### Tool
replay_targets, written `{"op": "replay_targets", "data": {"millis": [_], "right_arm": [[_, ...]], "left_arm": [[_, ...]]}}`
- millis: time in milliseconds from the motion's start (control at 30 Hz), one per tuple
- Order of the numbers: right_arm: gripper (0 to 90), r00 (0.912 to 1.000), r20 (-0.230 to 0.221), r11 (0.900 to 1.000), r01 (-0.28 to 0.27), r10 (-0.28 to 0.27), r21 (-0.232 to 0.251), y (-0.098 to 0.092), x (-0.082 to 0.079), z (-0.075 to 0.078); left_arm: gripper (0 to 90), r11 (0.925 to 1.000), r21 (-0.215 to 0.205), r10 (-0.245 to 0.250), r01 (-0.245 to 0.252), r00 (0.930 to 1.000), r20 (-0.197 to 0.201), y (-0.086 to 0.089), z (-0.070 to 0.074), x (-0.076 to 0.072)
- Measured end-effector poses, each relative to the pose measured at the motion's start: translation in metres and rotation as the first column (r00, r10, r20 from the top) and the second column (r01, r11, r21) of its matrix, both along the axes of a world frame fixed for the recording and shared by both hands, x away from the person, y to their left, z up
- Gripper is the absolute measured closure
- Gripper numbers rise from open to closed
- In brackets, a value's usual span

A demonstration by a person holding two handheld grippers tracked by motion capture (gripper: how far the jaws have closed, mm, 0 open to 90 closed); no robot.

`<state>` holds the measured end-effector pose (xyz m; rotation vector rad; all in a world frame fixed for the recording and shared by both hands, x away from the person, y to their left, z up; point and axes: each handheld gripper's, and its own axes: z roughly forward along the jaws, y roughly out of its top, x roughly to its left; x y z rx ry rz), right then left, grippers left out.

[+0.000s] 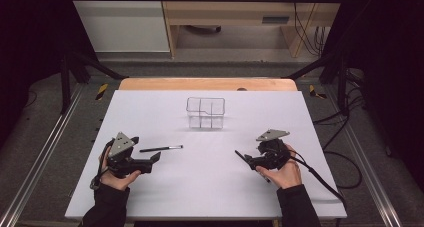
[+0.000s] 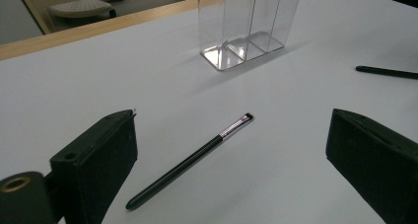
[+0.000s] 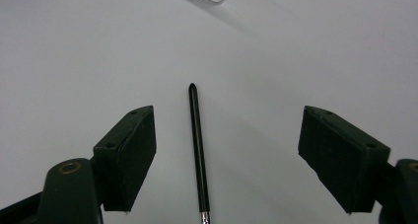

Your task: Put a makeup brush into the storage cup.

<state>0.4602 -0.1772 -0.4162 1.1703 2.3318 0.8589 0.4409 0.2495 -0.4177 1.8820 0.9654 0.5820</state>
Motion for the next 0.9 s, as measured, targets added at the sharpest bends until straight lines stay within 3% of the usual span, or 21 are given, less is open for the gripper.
{"op": "replay_targets", "data": {"millis": [433,900], "right_arm": [[37.6,0.9942,-0.104,0.997,-0.035,0.028,-0.065,0.012,0.01,-0.017],[56.8,0.9856,-0.16,0.991,-0.073,0.054,-0.112,0.018,0.014,-0.031]], "left_arm": [[4.5,0.9999,0.01,-0.01,0.01,0.9999,-0.007,-0.002,-0.001,0.0],[4.9,0.9998,0.012,-0.015,0.015,0.9999,-0.009,-0.004,-0.002,0.0]]}}
